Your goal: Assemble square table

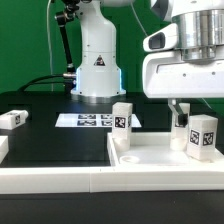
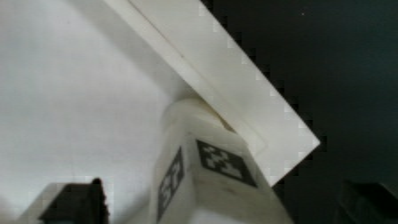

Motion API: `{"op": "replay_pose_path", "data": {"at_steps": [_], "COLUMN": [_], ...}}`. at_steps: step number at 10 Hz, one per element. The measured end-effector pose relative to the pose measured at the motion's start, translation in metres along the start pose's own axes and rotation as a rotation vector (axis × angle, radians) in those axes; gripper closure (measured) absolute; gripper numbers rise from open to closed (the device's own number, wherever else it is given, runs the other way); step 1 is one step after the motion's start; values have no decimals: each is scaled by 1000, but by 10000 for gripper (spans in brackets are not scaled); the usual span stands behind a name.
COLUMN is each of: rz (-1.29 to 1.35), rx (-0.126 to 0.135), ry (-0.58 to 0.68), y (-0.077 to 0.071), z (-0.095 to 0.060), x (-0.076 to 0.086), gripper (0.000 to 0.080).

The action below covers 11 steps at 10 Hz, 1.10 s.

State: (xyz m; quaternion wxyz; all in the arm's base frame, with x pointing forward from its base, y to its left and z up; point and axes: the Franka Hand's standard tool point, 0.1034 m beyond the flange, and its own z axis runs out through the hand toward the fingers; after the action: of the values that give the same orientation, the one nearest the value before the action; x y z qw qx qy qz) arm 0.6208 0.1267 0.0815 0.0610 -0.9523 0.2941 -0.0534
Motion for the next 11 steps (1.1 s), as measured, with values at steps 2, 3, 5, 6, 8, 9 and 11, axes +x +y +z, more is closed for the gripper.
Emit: {"op": "replay_pose_path", "data": {"at_steps": [2,3,5,6,8,9,11], "rz": [-133,-239,-367,-518,-648,-720,-847], "rx": [0,-1,-5,-26,-42,-45,-49], "ry": [2,2,3,14,20,24,21], "y": [1,2,2,-1,-1,-1,1], "z": [-1,-1,-1,-2,-3,-3,-3], "x": [2,3,4,4,4,5,7], "gripper": [150,150,150,150,150,150,150]}}
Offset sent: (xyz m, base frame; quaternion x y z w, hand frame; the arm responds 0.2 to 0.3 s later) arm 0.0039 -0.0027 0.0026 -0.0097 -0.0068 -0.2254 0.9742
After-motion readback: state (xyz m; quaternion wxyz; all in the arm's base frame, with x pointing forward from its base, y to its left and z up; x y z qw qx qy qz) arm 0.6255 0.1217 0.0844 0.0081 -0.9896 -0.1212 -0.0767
